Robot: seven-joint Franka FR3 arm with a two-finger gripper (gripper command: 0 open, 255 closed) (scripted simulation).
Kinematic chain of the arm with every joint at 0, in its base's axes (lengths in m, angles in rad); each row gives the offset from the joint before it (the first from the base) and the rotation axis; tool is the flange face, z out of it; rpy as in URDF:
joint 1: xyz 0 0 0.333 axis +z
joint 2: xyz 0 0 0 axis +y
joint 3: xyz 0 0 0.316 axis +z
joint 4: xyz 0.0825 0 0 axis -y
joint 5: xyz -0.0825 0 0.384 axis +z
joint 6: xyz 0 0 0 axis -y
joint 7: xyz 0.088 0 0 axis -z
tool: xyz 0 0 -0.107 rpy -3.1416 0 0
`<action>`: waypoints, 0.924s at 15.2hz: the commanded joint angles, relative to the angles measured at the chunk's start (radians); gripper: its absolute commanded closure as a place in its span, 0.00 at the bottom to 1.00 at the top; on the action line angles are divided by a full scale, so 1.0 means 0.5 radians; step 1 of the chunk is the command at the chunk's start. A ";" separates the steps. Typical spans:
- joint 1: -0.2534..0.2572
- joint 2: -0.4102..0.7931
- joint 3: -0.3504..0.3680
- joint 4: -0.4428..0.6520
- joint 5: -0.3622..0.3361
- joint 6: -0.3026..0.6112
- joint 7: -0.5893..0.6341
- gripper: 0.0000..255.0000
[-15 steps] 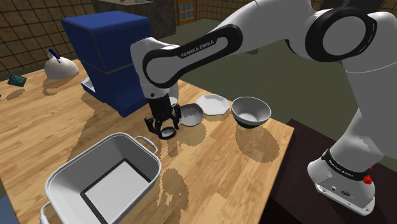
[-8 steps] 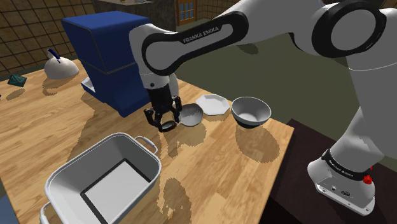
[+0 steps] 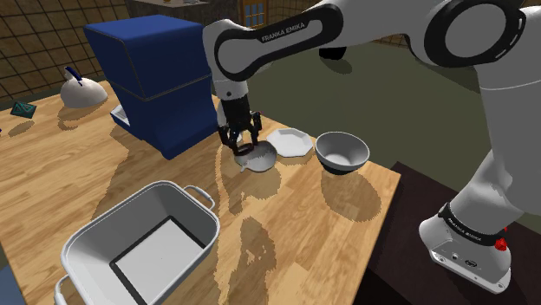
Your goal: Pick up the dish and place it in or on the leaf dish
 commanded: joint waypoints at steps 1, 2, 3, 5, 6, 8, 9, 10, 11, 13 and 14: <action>-0.060 -0.013 -0.019 0.002 -0.005 -0.025 -0.075 1.00; -0.088 -0.013 -0.030 0.011 -0.008 -0.039 -0.112 1.00; -0.116 -0.012 -0.041 0.023 -0.013 -0.053 -0.148 1.00; -0.173 -0.001 -0.064 0.060 -0.023 -0.088 -0.226 1.00; -0.173 0.007 -0.066 0.045 -0.025 -0.066 -0.227 1.00; -0.173 0.022 -0.069 0.016 -0.029 -0.022 -0.229 1.00; -0.173 0.032 -0.070 0.003 -0.031 0.000 -0.230 1.00; -0.173 0.041 -0.072 -0.009 -0.033 0.021 -0.231 1.00; -0.172 0.050 -0.074 -0.021 -0.036 0.042 -0.232 1.00; -0.171 0.070 -0.077 -0.043 -0.040 0.084 -0.234 1.00; -0.171 0.081 -0.079 -0.053 -0.043 0.104 -0.235 1.00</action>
